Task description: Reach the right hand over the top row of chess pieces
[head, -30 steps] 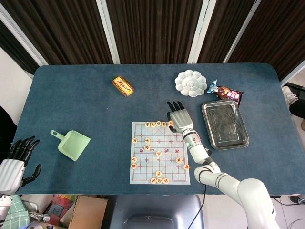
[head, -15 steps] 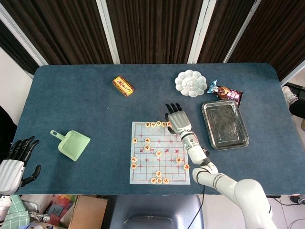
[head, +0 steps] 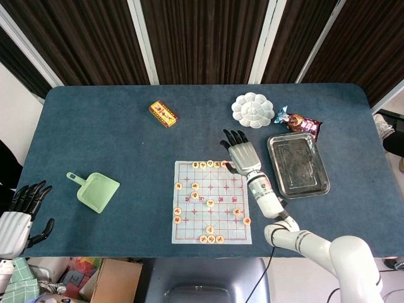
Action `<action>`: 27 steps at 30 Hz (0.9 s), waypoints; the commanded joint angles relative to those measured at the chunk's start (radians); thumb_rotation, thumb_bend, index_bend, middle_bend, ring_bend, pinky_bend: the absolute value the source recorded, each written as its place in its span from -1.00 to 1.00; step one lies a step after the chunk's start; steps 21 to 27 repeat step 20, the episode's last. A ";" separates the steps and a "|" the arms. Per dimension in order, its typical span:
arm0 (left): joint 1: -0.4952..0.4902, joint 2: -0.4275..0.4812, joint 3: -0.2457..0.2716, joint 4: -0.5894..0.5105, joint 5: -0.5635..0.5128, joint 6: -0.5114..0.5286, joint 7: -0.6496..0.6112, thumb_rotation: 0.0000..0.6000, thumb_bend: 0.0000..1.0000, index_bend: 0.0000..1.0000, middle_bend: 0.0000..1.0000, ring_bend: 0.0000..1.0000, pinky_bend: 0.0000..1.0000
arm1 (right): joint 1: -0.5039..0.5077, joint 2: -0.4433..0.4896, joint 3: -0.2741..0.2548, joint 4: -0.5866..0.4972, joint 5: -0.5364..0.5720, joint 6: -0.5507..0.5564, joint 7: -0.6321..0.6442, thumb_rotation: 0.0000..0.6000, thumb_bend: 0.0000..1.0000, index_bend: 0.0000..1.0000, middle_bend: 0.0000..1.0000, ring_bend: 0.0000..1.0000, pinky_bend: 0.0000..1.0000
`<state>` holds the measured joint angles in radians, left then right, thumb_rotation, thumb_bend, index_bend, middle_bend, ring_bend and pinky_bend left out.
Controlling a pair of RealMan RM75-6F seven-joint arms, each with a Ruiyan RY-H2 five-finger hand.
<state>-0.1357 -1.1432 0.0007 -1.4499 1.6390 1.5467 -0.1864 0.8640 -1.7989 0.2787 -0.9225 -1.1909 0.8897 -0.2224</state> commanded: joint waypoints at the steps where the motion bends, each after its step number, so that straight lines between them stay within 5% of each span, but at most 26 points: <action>1: 0.005 -0.003 -0.007 -0.001 -0.010 0.009 0.021 1.00 -0.13 -1.00 -1.00 -1.00 -0.99 | -0.223 0.304 -0.109 -0.443 -0.110 0.248 -0.022 1.00 -0.05 -0.82 -0.99 -1.00 -1.00; 5: 0.014 -0.002 -0.007 -0.024 -0.037 -0.006 0.077 1.00 -0.13 -1.00 -1.00 -1.00 -0.99 | -0.471 0.574 -0.296 -0.784 -0.170 0.456 -0.076 1.00 -0.20 -1.00 -1.00 -1.00 -1.00; 10: 0.018 0.006 -0.001 -0.073 -0.059 -0.032 0.158 1.00 -0.13 -1.00 -1.00 -1.00 -0.99 | -0.684 0.612 -0.444 -0.712 -0.247 0.626 -0.006 1.00 -0.29 -1.00 -1.00 -1.00 -1.00; 16: 0.027 -0.005 0.004 -0.091 -0.043 -0.017 0.212 1.00 -0.13 -1.00 -1.00 -1.00 -0.99 | -0.722 0.617 -0.423 -0.691 -0.346 0.712 0.050 1.00 -0.35 -1.00 -1.00 -1.00 -1.00; 27: 0.029 -0.010 0.006 -0.090 -0.034 -0.012 0.217 1.00 -0.13 -1.00 -1.00 -1.00 -0.99 | -0.735 0.611 -0.406 -0.685 -0.346 0.708 0.047 1.00 -0.35 -1.00 -1.00 -1.00 -1.00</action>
